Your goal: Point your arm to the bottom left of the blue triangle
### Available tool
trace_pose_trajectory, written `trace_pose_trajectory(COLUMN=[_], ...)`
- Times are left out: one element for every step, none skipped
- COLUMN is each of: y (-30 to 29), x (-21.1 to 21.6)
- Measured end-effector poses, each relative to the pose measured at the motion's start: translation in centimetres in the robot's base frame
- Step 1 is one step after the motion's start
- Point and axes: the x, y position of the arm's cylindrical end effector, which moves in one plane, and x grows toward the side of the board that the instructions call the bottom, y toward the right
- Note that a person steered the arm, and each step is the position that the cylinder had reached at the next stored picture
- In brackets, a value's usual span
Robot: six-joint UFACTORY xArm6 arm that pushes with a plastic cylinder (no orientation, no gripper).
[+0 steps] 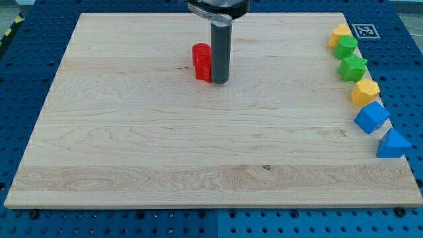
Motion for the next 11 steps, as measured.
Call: trace_pose_trajectory(y=[0.2,0.2,0.2,0.9,1.0,1.0,1.0,1.0,1.3,4.2,12.3], x=[0.0,0.3,2.5,4.4,4.9,8.2,9.9,12.9,15.7,18.3,19.4])
